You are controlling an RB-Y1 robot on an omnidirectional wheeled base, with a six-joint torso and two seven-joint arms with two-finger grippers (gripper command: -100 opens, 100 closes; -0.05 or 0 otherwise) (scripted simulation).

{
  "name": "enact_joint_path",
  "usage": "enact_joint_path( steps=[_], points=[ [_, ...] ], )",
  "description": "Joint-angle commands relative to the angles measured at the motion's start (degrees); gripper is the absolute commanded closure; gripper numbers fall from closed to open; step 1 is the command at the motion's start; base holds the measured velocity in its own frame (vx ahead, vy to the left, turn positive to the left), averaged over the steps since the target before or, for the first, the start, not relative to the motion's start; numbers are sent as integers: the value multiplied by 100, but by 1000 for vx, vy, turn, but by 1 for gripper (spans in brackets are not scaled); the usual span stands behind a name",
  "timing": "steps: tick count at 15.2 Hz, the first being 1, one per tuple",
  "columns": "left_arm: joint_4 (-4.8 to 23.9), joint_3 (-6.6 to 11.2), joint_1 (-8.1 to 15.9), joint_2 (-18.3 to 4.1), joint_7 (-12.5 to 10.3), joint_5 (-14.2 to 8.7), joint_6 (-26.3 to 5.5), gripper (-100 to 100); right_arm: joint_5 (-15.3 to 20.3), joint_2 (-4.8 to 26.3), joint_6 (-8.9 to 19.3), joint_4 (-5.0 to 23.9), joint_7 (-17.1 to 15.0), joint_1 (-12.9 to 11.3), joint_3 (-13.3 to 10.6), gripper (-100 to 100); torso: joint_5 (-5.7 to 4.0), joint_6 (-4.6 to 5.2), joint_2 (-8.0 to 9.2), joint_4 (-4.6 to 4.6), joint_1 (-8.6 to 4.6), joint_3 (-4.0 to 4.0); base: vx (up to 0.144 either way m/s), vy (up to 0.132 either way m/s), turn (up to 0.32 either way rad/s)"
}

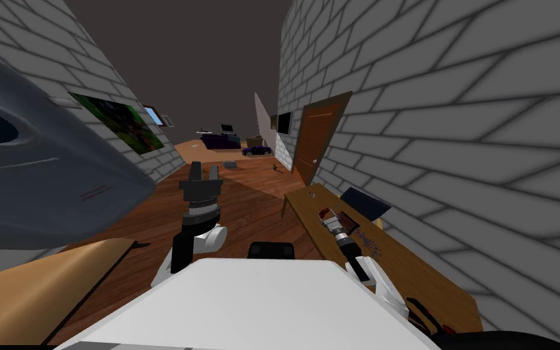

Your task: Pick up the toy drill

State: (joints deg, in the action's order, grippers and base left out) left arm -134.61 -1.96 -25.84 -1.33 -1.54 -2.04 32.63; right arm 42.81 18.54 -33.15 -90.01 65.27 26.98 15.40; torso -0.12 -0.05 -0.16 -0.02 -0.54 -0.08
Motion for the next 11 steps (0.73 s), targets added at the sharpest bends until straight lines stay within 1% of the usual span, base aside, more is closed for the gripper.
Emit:
enact_joint_path(
  steps=[1, 2, 3, 4, 5, 6, 7, 8, 9, 10, 11],
  points=[
    [0, 0, 0, 0, 0, 0, 0, 0, 118, 42, 3, 191, 274, -19, 40, -100, 0, 0, 0, 0, 0, 0, -54, -65, 319],
    [0, 0, 0, 0, 0, 0, 0, 0, 273, 137, 15, 400, 404, -56, 95, -100, -1, 3, 1, 0, -3, 0, -77, -75, 408],
    [0, 0, 0, 0, 0, 0, 0, 0, 273, 137, 15, 443, 537, -56, 95, -100, -2, -1, 5, 1, -8, 2, -74, -80, 309],
    [0, 1, 0, 0, 0, 0, 0, 0, 273, 137, 15, 443, 538, -56, 95, -100, -2, 4, 6, 1, -11, 3, -50, -62, 69],
    [0, 1, -1, 0, 0, 0, 0, 0, 422, 235, 27, 690, 759, -94, 147, -100, -2, 8, 3, 0, -8, 1, -55, -59, 239],
    [0, 0, 0, 0, 0, 0, 0, 0, 422, 235, 27, 690, 790, -94, 147, -100, -1, 2, 1, 0, -8, 0, -58, -63, 293],
    [0, 1, -1, 0, 0, 0, 0, 0, 564, 334, 38, 904, 938, -132, 195, -100, -2, 3, 0, 0, -8, 0, -67, -69, 370],
    [0, 0, 0, 0, 0, 0, 0, 0, 564, 334, 38, 932, 1030, -132, 195, -100, -2, 1, 2, 0, -10, 1, -63, -76, 328],
    [0, 1, -1, 0, 0, 0, 0, 0, 700, 436, 50, 1158, 1166, -170, 238, -100, -3, 3, 1, 0, -13, 1, -69, -77, 388],
    [0, 0, 0, 0, 0, 0, 0, 0, 700, 436, 50, 1166, 1257, -170, 238, -100, -3, 1, 2, 0, -15, 1, -60, -77, 283],
    [0, 1, -1, -1, 0, 0, 0, 0, 828, 539, 61, 1363, 1388, -207, 278, -100, -4, 4, 0, 0, -16, 0, -48, -82, 357]
  ],
)
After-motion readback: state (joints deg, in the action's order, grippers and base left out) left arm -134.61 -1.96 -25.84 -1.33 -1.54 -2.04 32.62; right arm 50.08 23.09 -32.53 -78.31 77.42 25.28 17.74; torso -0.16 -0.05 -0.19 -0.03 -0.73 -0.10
